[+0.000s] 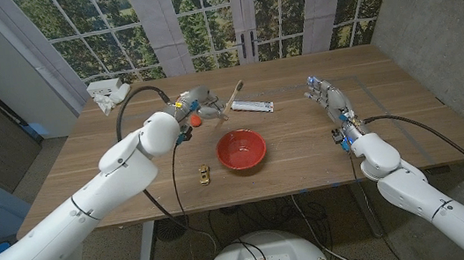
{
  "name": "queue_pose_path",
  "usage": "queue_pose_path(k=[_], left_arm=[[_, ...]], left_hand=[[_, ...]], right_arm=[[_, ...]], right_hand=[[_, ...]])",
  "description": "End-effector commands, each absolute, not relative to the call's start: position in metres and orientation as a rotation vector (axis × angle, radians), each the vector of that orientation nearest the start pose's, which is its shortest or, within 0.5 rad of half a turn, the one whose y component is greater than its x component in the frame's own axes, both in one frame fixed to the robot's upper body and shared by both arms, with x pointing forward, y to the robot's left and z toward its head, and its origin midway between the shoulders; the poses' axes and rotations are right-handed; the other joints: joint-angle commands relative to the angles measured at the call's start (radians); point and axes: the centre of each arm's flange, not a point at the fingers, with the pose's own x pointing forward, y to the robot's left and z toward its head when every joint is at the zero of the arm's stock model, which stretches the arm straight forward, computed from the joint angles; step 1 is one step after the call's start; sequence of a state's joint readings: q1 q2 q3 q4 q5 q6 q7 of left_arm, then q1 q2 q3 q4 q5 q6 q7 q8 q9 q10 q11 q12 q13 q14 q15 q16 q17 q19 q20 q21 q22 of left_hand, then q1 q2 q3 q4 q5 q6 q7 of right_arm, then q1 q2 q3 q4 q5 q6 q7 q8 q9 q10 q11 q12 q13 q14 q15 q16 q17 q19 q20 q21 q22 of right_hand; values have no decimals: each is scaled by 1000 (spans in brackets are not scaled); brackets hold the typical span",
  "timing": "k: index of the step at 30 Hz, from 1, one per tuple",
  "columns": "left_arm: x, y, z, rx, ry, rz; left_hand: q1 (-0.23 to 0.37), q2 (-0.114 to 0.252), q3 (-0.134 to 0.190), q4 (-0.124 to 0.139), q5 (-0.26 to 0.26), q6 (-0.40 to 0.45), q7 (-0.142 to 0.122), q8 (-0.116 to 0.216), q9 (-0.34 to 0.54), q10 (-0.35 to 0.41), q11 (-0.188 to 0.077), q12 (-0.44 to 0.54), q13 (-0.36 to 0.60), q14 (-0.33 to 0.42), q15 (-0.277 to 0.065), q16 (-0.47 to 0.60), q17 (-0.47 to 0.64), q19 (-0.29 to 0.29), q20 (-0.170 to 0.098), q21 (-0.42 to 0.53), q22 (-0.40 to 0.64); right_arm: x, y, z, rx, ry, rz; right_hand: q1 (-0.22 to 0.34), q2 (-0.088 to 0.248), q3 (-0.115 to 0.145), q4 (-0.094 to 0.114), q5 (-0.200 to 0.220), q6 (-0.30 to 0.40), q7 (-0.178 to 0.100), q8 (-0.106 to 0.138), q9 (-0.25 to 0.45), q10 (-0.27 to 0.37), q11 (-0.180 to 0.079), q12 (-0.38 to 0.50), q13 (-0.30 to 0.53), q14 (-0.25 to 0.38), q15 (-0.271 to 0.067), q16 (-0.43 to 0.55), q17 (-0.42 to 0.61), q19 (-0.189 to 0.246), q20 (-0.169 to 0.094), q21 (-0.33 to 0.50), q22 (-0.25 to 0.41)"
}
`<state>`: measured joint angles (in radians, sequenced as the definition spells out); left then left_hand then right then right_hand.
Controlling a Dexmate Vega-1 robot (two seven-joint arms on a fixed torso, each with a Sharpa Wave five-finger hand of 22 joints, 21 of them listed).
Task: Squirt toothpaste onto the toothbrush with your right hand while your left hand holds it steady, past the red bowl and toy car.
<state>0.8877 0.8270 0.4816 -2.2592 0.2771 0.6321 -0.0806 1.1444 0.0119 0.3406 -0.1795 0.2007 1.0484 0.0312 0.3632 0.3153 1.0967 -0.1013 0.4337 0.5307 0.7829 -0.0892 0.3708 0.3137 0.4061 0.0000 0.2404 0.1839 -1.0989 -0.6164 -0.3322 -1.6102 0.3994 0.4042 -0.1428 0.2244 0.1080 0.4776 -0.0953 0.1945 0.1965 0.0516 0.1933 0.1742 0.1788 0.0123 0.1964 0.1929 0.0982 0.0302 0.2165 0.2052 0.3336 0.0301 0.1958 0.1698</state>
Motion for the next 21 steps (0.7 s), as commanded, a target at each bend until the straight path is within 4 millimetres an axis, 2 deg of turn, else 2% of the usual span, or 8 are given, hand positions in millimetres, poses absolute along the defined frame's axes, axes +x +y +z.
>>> queue_pose_path(k=[1, 21], left_arm=[[504, 205, 70, 1029, -485, -47], [516, 244, 78, 918, -367, -101]], left_hand=[[106, 98, 0, 2, 9, -8, 5, -5, 3, 74, -66, 5, 32, 11, -152, 6, 4, 13, 0, 5, 3], [113, 100, -6, 4, 11, -13, 6, -10, 11, 68, -64, 4, 40, 12, -152, 3, 6, 17, 3, 4, 4]], right_arm=[[574, -263, -39, -261, -745, 198], [584, -235, -13, -426, -742, 257]], right_hand=[[15, -8, 3, -10, -4, 9, 0, 7, 6, 9, 4, 4, 2, 1, -3, -4, 3, -2, 1, -3, 3], [32, -6, 7, -30, -6, 11, 0, 5, 6, 10, 4, 3, 2, 0, -5, -3, 3, -2, 0, -3, 3]])
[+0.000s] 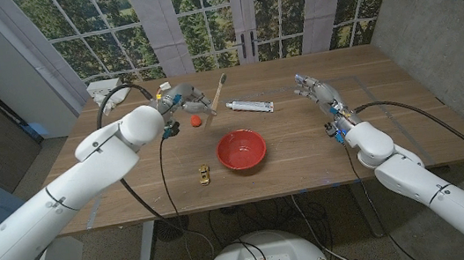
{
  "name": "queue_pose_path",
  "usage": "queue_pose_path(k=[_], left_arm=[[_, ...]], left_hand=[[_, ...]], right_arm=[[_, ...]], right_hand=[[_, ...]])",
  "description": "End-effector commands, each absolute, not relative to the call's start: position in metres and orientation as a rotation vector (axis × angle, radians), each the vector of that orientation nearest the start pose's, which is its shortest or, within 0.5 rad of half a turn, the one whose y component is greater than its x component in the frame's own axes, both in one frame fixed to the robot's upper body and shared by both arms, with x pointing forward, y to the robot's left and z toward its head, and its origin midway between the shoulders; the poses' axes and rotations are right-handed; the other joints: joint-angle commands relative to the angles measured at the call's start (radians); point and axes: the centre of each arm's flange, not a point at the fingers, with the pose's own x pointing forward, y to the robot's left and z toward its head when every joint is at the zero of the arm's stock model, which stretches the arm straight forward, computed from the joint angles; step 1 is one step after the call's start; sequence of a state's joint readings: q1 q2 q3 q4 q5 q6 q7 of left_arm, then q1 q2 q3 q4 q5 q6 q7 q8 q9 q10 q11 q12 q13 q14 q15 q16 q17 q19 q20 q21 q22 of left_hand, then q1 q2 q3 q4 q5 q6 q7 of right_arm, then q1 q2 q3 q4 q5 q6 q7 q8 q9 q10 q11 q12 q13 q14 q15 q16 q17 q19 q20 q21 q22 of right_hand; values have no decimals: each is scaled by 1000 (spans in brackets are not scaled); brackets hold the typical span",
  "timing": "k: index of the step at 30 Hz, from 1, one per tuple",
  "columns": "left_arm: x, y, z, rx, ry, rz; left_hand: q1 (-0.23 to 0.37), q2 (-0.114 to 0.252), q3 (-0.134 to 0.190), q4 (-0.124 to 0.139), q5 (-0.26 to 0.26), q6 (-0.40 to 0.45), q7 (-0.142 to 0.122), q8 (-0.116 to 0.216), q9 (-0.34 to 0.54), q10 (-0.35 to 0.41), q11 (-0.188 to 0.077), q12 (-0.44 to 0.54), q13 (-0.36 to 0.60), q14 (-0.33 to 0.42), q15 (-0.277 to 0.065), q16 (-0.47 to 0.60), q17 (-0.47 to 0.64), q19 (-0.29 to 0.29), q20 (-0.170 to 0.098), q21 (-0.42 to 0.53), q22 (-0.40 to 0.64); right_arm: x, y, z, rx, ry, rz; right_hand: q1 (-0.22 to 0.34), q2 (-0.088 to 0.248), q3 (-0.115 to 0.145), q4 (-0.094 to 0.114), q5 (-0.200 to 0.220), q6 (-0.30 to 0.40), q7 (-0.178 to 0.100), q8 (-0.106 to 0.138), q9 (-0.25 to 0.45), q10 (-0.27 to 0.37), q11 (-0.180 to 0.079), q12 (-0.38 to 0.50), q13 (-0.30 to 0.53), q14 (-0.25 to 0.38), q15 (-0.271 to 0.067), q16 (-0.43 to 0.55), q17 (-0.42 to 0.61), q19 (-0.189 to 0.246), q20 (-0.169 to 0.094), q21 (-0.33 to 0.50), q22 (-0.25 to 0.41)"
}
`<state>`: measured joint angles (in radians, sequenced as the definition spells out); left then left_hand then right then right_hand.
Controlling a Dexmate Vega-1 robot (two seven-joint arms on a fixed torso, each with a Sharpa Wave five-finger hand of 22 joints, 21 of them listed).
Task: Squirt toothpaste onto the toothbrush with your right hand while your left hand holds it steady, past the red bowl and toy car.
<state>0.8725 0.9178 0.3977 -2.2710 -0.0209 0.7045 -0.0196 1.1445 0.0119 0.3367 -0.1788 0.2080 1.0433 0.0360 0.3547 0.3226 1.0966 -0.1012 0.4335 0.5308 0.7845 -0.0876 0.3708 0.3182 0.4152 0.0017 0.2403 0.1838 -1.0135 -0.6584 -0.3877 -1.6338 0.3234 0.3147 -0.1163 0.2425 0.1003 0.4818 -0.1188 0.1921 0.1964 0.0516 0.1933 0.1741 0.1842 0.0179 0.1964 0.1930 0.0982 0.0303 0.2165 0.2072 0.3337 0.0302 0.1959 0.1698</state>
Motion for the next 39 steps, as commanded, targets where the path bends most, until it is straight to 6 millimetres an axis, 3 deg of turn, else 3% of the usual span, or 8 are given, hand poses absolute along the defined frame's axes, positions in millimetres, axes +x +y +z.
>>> queue_pose_path(k=[1, 39], left_arm=[[518, 246, 78, 912, -360, -107], [540, 286, 64, 622, -262, -246]], left_hand=[[113, 100, -2, 3, 4, -8, 2, -2, 4, 67, -64, 4, 41, 10, -154, 2, 2, 7, 2, 4, 4], [122, 103, -13, 3, 9, -14, 13, -8, 18, 71, -56, 4, 47, 22, -154, 4, 8, 22, 4, 8, 6]], right_arm=[[584, -233, -12, -436, -742, 260], [594, -187, 26, -767, -760, 286]], right_hand=[[14, 1, 2, -7, -4, 12, 0, 5, 6, 5, -2, 3, 2, 0, -5, -3, 1, -2, 0, -3, 3], [36, 8, 5, -29, -5, 31, -8, 8, 7, 8, -2, 3, 3, -5, -8, -2, 4, -13, 4, -5, 3]])
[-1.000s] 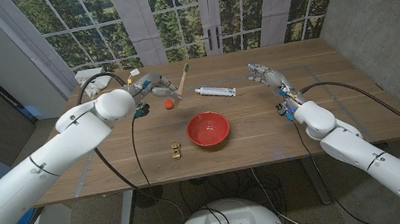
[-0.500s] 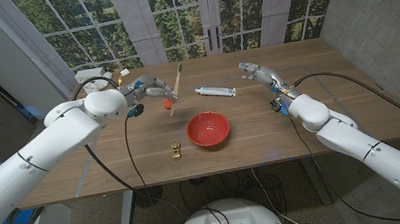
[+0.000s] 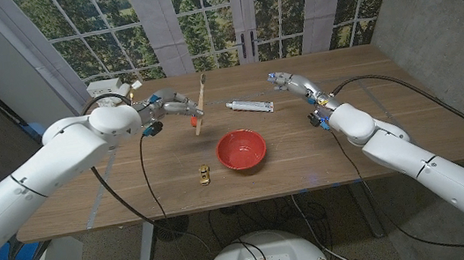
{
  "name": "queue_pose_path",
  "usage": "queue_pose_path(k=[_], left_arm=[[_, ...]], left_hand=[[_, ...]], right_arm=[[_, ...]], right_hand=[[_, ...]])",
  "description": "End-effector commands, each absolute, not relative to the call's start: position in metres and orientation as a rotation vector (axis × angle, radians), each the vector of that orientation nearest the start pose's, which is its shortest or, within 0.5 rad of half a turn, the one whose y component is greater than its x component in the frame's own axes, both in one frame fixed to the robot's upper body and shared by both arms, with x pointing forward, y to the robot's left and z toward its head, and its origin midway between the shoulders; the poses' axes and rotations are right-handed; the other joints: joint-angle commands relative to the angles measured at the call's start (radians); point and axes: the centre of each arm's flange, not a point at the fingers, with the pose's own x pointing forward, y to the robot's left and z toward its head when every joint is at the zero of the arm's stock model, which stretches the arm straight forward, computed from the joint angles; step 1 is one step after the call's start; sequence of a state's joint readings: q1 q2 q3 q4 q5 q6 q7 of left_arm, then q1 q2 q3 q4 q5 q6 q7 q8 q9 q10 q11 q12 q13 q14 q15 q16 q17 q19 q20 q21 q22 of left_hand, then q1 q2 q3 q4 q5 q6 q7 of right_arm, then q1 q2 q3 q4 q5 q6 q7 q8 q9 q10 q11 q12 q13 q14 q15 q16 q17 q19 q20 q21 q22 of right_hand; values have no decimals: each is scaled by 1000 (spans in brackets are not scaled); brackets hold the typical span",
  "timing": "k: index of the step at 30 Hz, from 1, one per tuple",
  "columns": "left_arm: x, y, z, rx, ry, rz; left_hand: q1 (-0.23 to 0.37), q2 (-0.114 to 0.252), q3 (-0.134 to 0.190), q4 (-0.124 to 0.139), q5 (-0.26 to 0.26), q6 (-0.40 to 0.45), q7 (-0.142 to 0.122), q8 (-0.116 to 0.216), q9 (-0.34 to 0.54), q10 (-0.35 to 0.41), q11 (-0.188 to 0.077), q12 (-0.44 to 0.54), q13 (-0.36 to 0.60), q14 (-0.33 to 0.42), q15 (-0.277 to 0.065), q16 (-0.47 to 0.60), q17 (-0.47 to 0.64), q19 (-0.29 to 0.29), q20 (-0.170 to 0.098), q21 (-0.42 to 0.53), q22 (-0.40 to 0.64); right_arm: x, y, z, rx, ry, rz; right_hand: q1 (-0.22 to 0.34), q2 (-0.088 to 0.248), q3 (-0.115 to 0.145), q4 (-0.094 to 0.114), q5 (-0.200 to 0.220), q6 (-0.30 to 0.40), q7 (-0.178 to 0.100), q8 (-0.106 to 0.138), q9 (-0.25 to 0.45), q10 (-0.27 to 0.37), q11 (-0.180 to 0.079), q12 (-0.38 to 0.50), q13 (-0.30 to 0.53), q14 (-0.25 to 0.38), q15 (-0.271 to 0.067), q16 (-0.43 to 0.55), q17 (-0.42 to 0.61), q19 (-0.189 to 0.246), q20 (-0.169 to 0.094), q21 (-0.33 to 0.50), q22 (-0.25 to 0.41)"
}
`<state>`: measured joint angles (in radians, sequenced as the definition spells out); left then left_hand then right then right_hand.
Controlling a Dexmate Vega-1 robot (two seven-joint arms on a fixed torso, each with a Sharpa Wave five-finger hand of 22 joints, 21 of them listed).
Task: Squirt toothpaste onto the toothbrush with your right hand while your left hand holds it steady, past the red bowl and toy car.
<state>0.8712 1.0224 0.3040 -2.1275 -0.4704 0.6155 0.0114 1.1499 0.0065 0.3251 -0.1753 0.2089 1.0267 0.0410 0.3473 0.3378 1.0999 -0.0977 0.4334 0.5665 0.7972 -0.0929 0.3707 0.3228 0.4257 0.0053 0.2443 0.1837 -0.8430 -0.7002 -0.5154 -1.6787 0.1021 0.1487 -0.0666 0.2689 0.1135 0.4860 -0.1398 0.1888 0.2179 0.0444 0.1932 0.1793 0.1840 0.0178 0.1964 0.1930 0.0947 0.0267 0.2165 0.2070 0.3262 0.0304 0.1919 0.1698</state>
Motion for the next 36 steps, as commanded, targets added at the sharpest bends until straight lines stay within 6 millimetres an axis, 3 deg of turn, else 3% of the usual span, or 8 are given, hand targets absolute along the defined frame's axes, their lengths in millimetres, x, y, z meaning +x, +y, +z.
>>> queue_pose_path(k=[1, 20, 36], left_arm=[[541, 287, 63, 609, -262, -251], [556, 298, 42, 423, -257, -257], [553, 300, 33, 374, -223, -254]], left_hand=[[117, 109, -1, -1, 8, 3, 7, 0, 3, 67, -59, 4, 12, 9, -148, 4, 3, 11, 0, 4, 6], [122, 110, -7, 0, 12, 7, 10, -3, 9, 70, -57, 2, 12, 15, -148, 3, 3, 17, -1, 6, 7], [124, 109, -11, 0, 14, 7, 10, -6, 13, 71, -59, 2, 14, 18, -148, 2, 4, 17, 0, 6, 8]], right_arm=[[595, -186, 27, -776, -760, 286], [617, -160, 39, -884, -752, 287], [624, -142, 45, -988, -761, 299]], right_hand=[[10, -5, 1, -8, -2, 10, -1, 8, 2, 9, -3, 3, 3, -1, -5, -2, 4, -6, 4, -1, 3], [14, 4, -2, -8, -4, 41, -5, 15, 4, 19, -5, 6, 4, 2, -16, 2, 7, -6, -2, 1, 4], [14, 5, -8, -6, -7, 43, -9, 12, 5, 17, -11, 4, 4, -6, -17, 1, 10, -15, -3, -1, 4]])
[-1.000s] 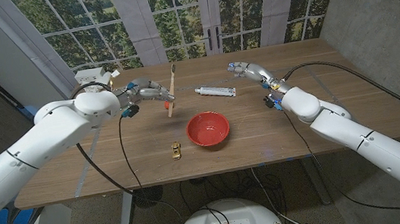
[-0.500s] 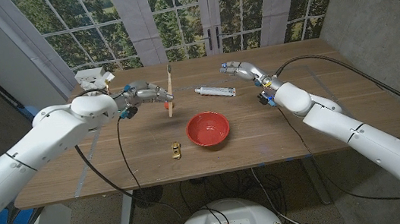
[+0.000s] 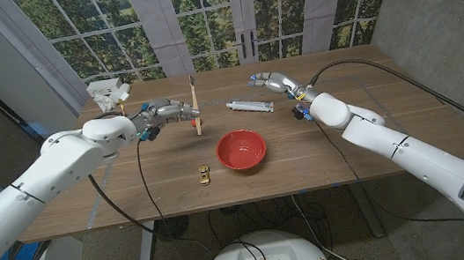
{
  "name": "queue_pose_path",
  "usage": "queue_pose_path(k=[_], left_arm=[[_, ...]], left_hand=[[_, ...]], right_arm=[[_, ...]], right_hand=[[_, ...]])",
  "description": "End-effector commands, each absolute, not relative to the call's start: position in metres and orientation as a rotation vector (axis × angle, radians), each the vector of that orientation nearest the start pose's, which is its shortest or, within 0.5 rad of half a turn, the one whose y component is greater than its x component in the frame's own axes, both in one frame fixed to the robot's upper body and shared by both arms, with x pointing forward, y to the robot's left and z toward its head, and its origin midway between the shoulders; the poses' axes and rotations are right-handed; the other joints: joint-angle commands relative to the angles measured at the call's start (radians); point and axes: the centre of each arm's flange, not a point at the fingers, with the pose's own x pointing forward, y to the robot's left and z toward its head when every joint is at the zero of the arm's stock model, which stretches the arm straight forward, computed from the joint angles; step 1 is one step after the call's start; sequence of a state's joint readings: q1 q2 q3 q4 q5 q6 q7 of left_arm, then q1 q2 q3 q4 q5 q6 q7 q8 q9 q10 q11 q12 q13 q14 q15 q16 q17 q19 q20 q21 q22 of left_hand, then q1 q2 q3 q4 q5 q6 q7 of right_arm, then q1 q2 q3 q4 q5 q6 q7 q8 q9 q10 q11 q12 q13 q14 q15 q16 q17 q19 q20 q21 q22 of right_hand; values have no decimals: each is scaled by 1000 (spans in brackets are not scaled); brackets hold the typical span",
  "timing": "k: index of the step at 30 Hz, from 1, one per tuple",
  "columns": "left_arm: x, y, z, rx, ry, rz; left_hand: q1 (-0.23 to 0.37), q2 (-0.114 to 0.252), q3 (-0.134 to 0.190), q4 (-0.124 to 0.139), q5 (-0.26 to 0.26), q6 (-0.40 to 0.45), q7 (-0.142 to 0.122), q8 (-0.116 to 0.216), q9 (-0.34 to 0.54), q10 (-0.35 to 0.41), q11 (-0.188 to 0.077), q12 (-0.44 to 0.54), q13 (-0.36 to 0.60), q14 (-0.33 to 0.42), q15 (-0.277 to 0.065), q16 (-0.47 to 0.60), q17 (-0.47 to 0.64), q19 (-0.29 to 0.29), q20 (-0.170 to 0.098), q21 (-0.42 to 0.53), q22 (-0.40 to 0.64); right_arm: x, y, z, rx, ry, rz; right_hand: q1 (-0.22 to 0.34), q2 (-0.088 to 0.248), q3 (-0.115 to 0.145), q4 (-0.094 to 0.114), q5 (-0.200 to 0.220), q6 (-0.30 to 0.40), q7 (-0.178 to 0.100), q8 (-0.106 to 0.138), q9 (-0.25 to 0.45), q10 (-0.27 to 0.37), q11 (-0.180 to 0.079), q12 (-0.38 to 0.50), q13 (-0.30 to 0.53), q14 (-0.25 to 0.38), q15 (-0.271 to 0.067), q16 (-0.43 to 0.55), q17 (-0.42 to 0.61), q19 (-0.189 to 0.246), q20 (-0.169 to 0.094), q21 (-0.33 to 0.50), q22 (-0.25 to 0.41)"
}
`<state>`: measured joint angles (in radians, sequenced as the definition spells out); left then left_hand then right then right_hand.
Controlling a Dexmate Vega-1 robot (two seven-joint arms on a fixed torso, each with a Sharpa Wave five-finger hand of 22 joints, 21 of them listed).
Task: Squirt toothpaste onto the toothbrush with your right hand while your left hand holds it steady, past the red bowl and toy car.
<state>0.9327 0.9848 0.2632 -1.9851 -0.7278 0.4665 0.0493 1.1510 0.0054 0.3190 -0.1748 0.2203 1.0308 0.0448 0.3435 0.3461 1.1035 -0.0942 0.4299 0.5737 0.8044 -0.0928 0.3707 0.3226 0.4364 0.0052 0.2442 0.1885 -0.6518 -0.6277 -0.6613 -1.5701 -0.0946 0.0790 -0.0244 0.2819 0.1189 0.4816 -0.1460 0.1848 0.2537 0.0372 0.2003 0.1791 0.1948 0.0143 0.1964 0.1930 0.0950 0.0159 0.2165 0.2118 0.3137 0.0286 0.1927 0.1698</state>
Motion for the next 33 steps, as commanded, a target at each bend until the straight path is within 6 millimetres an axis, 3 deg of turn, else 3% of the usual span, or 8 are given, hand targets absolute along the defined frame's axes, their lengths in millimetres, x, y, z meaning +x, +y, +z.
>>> queue_pose_path(k=[1, 20, 33], left_arm=[[552, 300, 33, 371, -219, -250], [545, 302, 21, 315, -164, -257], [548, 303, 18, 304, -173, -295]], left_hand=[[123, 110, -5, 0, 3, 3, 6, -2, 5, 69, -62, 5, 6, 11, -148, 2, 4, 7, 1, 6, 3], [127, 110, -12, 0, 7, 2, 13, -6, 12, 67, -57, 3, 9, 15, -148, 2, 4, 8, 6, 8, 4], [128, 111, -15, 1, 9, 1, 13, -8, 16, 66, -56, 2, 11, 14, -147, 0, 4, 9, 4, 8, 5]], right_arm=[[624, -140, 45, -993, -758, 305], [633, -119, 54, -1147, -755, 322], [648, -113, 60, -1240, -711, 279]], right_hand=[[1, 0, -4, 0, -4, 8, -1, 5, 5, 6, -6, 4, 4, -5, -5, 2, 5, -2, 0, -2, 4], [35, -1, 5, -21, 0, 8, -20, 2, 6, 4, -22, 2, 4, 6, -13, 4, 0, 2, 3, 1, 3], [64, 1, 14, -30, 3, 7, -27, 1, 7, 4, -28, 2, 5, 6, -22, 2, -3, 5, -9, 2, 3]])
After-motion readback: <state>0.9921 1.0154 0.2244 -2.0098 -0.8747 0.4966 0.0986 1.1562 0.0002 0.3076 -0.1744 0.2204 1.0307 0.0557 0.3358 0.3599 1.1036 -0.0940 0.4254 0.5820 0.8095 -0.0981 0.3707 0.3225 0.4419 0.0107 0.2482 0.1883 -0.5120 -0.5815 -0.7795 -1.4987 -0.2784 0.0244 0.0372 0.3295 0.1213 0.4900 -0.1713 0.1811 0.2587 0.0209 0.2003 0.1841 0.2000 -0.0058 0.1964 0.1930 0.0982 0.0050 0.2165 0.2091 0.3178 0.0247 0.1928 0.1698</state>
